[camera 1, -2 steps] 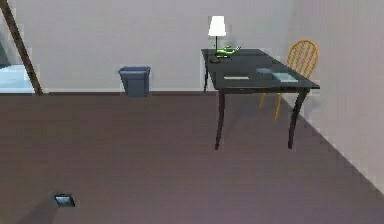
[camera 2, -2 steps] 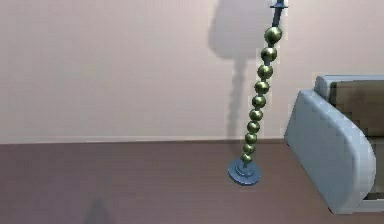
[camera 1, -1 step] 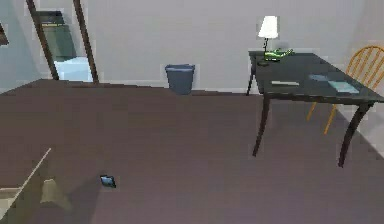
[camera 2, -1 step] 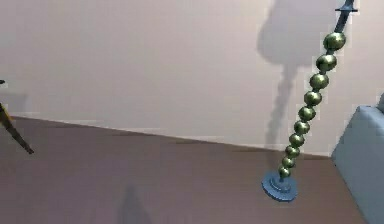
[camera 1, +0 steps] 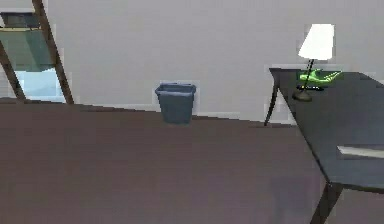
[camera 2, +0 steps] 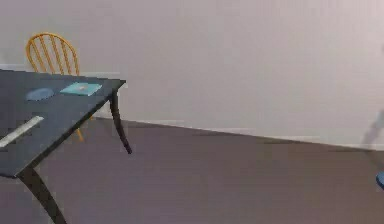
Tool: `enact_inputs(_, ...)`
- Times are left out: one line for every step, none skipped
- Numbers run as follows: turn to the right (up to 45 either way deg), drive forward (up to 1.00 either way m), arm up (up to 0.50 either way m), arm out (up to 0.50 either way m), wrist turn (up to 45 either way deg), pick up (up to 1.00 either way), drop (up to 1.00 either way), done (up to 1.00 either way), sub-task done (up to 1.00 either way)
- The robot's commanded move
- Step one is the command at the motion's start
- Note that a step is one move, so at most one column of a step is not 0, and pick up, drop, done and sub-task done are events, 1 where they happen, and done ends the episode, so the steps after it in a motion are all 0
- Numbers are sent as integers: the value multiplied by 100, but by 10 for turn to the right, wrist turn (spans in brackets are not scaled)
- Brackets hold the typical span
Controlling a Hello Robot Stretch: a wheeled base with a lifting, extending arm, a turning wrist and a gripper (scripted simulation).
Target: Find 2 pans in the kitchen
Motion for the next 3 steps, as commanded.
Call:
enact_inputs(0,50,0,0,0,0,0,0,0)
enact_inputs(-300,0,0,0,0,0,0,0,0)
enact_inputs(0,45,0,0,0,0,0,0,0)
